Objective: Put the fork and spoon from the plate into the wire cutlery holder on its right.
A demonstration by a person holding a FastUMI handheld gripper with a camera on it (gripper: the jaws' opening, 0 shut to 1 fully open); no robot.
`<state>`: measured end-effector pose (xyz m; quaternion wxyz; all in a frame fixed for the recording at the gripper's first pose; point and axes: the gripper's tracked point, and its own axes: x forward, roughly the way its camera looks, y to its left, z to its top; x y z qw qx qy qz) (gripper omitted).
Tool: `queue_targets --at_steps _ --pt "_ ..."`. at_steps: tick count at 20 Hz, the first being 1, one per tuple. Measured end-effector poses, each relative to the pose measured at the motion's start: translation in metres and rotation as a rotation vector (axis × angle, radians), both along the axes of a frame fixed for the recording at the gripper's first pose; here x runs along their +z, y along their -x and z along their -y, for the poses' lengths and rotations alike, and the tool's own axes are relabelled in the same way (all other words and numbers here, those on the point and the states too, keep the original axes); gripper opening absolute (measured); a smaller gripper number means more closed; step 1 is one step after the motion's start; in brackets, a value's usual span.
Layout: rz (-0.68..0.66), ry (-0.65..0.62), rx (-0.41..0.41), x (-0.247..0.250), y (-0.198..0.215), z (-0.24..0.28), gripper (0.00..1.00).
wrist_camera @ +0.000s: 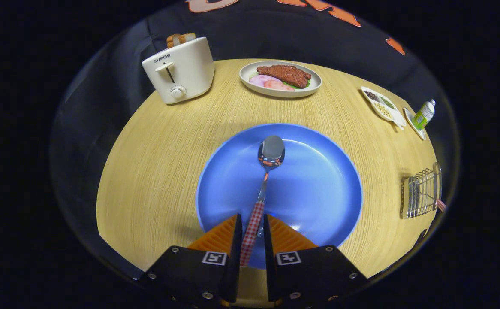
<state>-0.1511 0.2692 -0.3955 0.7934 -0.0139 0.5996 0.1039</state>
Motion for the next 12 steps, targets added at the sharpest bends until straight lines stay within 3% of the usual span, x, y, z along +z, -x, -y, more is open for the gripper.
queue_targets --at_steps 3,12 --pt "0.000 -0.003 -0.027 0.000 -0.003 0.008 0.11" --pt "0.092 -0.009 -0.021 0.047 -0.025 0.074 0.09"
